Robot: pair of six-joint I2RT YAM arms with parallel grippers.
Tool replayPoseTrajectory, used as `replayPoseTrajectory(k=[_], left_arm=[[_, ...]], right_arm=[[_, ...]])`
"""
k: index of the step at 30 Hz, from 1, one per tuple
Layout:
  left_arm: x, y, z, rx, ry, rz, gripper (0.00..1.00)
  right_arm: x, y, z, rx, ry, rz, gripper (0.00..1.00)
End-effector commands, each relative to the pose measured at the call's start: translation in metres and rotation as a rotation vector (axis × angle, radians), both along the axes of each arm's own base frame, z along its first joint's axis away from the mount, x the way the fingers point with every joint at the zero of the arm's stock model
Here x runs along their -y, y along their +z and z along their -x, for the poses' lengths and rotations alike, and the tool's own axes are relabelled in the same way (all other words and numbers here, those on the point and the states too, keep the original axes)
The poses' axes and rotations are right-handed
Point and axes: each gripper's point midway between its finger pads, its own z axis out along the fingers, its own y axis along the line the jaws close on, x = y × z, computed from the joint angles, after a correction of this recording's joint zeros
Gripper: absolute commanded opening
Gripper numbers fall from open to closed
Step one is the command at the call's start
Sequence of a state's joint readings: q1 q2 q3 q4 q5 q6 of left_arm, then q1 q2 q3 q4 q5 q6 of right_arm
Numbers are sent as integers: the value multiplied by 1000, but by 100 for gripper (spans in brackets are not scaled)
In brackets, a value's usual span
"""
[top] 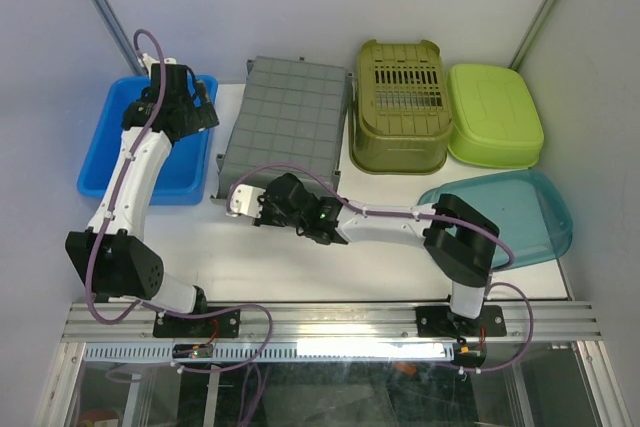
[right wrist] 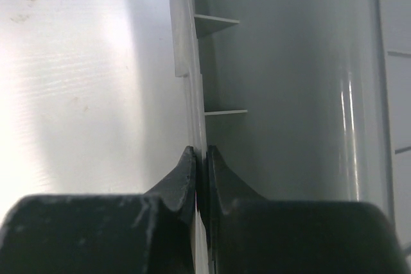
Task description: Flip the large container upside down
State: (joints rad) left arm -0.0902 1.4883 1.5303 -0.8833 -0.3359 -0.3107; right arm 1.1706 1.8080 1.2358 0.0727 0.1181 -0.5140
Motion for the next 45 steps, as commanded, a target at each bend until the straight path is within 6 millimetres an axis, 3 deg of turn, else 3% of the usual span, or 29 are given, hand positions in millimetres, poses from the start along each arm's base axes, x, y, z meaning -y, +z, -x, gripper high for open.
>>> replayPoseTrajectory(k=[1,7,12,19,25,31,34,37,41,45], left_arm=[[7,44,15,137,-17,83,99],[2,40,28,129,-23,77,99],[6,39,32,133,-43,91,99],[11,28,32,108,-61,115,99],[11,24,31,96,-63,113,99],[8,14,28,69,-48,99,99],[6,6,26,46,-43,93,99],[7,-3,21,24,-48,95,99],[4,-17,16,-6,-29,85,99],[-2,-36,7,-41,-15,71,99]], right_arm=[[-11,25,-42,101,-11,-85,0],[-6,9,-72,192,51,-17,0],[3,8,-89,244,71,-10,0],[11,-6,-86,255,152,58,0],[24,-6,-73,197,205,62,0],[44,-10,-87,210,146,94,0],[47,-3,-94,220,100,74,1],[50,5,-98,224,58,55,18],[63,20,-95,217,4,19,63],[70,42,-69,147,0,-75,82]])
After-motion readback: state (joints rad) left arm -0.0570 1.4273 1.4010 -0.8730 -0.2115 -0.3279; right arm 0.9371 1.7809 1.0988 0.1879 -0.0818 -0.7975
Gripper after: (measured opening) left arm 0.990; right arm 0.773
